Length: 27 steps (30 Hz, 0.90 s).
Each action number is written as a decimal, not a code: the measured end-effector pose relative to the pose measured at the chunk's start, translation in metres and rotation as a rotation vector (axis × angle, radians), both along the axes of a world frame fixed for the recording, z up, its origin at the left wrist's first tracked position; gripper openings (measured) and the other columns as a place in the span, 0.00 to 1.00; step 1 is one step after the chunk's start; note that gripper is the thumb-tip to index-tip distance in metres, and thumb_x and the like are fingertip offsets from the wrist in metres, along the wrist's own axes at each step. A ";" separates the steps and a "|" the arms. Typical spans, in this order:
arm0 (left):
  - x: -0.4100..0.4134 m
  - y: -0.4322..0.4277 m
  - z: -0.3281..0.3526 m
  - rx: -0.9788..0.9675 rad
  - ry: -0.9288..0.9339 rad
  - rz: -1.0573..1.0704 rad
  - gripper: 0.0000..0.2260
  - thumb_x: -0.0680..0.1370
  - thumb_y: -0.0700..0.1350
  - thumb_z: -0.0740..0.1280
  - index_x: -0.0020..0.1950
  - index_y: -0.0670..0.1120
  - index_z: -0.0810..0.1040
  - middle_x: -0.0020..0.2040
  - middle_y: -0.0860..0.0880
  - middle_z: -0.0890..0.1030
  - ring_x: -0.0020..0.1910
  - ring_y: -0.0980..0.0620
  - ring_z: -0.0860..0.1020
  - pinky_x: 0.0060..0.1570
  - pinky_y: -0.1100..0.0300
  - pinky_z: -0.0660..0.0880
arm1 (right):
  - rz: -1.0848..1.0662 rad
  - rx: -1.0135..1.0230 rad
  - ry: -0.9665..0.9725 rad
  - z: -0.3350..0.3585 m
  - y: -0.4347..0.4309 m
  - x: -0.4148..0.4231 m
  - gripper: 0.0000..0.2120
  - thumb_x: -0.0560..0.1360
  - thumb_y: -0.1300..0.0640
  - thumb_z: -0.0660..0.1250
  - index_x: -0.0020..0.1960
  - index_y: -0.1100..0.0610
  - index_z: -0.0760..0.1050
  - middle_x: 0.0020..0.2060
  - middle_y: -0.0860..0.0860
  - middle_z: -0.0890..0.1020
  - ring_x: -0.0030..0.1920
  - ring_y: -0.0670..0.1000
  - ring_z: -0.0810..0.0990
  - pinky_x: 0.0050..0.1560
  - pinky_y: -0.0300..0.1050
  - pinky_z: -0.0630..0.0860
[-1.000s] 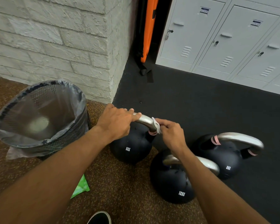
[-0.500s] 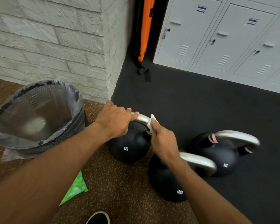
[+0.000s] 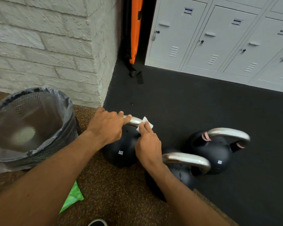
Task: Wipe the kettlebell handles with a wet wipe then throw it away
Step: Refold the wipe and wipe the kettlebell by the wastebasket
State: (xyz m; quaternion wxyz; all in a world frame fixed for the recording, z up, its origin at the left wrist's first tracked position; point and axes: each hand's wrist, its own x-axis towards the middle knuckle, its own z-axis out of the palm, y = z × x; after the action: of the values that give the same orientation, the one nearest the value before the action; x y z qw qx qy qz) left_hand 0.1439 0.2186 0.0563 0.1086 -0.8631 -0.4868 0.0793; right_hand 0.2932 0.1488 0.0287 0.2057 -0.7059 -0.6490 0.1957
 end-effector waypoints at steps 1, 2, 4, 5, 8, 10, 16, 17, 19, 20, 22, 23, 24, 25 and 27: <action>0.000 0.000 0.001 -0.002 0.003 0.000 0.27 0.79 0.47 0.56 0.78 0.57 0.59 0.70 0.51 0.75 0.57 0.47 0.81 0.57 0.45 0.69 | -0.004 0.029 0.006 0.001 0.004 0.005 0.22 0.73 0.65 0.52 0.65 0.59 0.72 0.65 0.53 0.75 0.58 0.58 0.77 0.60 0.57 0.74; 0.001 -0.001 0.001 0.001 0.005 0.001 0.27 0.79 0.47 0.55 0.78 0.57 0.58 0.70 0.51 0.74 0.57 0.48 0.81 0.57 0.46 0.69 | -0.015 0.022 0.025 0.004 0.008 0.011 0.22 0.74 0.66 0.54 0.67 0.59 0.72 0.64 0.53 0.77 0.60 0.57 0.77 0.62 0.54 0.73; 0.001 -0.002 0.002 0.009 0.006 0.004 0.27 0.79 0.47 0.55 0.79 0.57 0.59 0.70 0.51 0.74 0.56 0.48 0.81 0.58 0.46 0.69 | -0.026 -0.063 0.087 0.012 0.019 0.021 0.23 0.77 0.66 0.56 0.71 0.56 0.71 0.64 0.54 0.79 0.64 0.55 0.76 0.66 0.50 0.71; 0.001 -0.003 0.003 0.013 0.005 0.000 0.26 0.79 0.47 0.55 0.79 0.57 0.59 0.70 0.51 0.75 0.56 0.48 0.81 0.57 0.47 0.69 | -0.010 -0.099 0.105 0.015 0.025 0.026 0.22 0.78 0.65 0.57 0.69 0.55 0.73 0.61 0.54 0.80 0.63 0.55 0.77 0.66 0.49 0.71; 0.001 -0.002 0.003 0.014 0.004 -0.002 0.26 0.80 0.48 0.54 0.79 0.57 0.58 0.70 0.51 0.75 0.55 0.49 0.81 0.58 0.47 0.70 | 0.025 -0.216 0.094 0.022 0.044 0.036 0.21 0.79 0.62 0.55 0.68 0.50 0.74 0.55 0.53 0.83 0.56 0.55 0.80 0.56 0.48 0.75; 0.001 -0.001 0.002 -0.004 -0.002 0.008 0.26 0.80 0.48 0.54 0.79 0.57 0.58 0.72 0.51 0.73 0.58 0.49 0.80 0.60 0.46 0.69 | 0.043 -0.252 0.072 0.020 0.048 0.039 0.22 0.79 0.60 0.54 0.68 0.47 0.74 0.54 0.52 0.83 0.53 0.55 0.80 0.51 0.47 0.74; 0.001 -0.002 0.003 -0.009 -0.029 0.019 0.27 0.79 0.47 0.54 0.79 0.58 0.58 0.75 0.51 0.71 0.63 0.50 0.78 0.61 0.46 0.68 | 0.037 -0.093 0.164 0.005 0.004 0.019 0.26 0.78 0.62 0.56 0.75 0.54 0.61 0.72 0.55 0.70 0.65 0.60 0.75 0.64 0.56 0.72; 0.001 -0.002 0.003 -0.013 -0.031 0.019 0.27 0.79 0.47 0.54 0.79 0.58 0.58 0.75 0.51 0.70 0.63 0.50 0.78 0.61 0.46 0.68 | 0.037 -0.083 0.197 -0.001 -0.005 0.014 0.27 0.78 0.62 0.55 0.76 0.54 0.58 0.77 0.53 0.63 0.68 0.60 0.72 0.66 0.57 0.71; 0.001 -0.003 0.004 -0.013 -0.035 0.023 0.27 0.79 0.46 0.55 0.79 0.58 0.59 0.75 0.51 0.70 0.63 0.49 0.78 0.61 0.46 0.68 | 0.038 -0.068 0.242 -0.012 -0.013 0.007 0.27 0.79 0.61 0.55 0.77 0.52 0.54 0.80 0.50 0.54 0.72 0.62 0.67 0.68 0.60 0.69; 0.001 -0.003 0.004 -0.012 -0.031 0.023 0.27 0.79 0.47 0.55 0.79 0.58 0.59 0.75 0.51 0.70 0.63 0.49 0.78 0.61 0.45 0.68 | 0.028 -0.060 0.258 -0.018 -0.011 0.005 0.27 0.79 0.61 0.55 0.77 0.52 0.53 0.80 0.49 0.51 0.74 0.63 0.65 0.68 0.62 0.68; 0.002 -0.003 0.005 -0.011 -0.028 0.020 0.27 0.79 0.47 0.55 0.79 0.57 0.59 0.74 0.50 0.71 0.62 0.47 0.79 0.61 0.45 0.69 | 0.000 -0.054 0.273 -0.022 -0.004 0.002 0.30 0.79 0.62 0.55 0.78 0.53 0.50 0.81 0.50 0.48 0.77 0.62 0.58 0.71 0.63 0.65; 0.002 -0.003 0.006 -0.016 -0.030 0.020 0.26 0.79 0.46 0.55 0.79 0.57 0.59 0.74 0.50 0.71 0.62 0.47 0.79 0.61 0.44 0.69 | -0.018 -0.055 0.272 -0.021 -0.001 0.000 0.32 0.79 0.63 0.55 0.79 0.54 0.48 0.81 0.50 0.46 0.78 0.61 0.54 0.72 0.62 0.63; 0.002 -0.003 0.006 -0.020 -0.032 0.022 0.26 0.80 0.46 0.55 0.79 0.57 0.59 0.74 0.50 0.71 0.62 0.47 0.79 0.61 0.44 0.69 | -0.038 -0.054 0.271 -0.020 0.000 -0.002 0.33 0.79 0.63 0.55 0.80 0.55 0.45 0.81 0.51 0.45 0.79 0.61 0.52 0.73 0.62 0.63; 0.002 -0.003 0.006 -0.019 -0.035 0.025 0.26 0.80 0.46 0.55 0.79 0.57 0.59 0.74 0.50 0.71 0.61 0.47 0.79 0.61 0.44 0.69 | -0.046 -0.048 0.269 -0.019 -0.001 -0.005 0.34 0.79 0.63 0.55 0.80 0.56 0.43 0.81 0.51 0.45 0.79 0.61 0.50 0.73 0.62 0.62; 0.001 -0.003 0.007 -0.012 -0.036 0.023 0.27 0.79 0.46 0.56 0.79 0.57 0.59 0.74 0.51 0.72 0.61 0.47 0.79 0.61 0.44 0.69 | -0.013 -0.050 0.269 -0.018 -0.011 -0.014 0.34 0.80 0.64 0.55 0.80 0.58 0.41 0.80 0.52 0.42 0.79 0.59 0.47 0.75 0.61 0.58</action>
State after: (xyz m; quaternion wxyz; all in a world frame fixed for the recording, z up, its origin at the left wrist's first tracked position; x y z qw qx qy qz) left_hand 0.1452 0.2158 0.0631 0.0937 -0.8594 -0.4980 0.0680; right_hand 0.2796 0.1380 0.0106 0.2745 -0.6823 -0.6059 0.3033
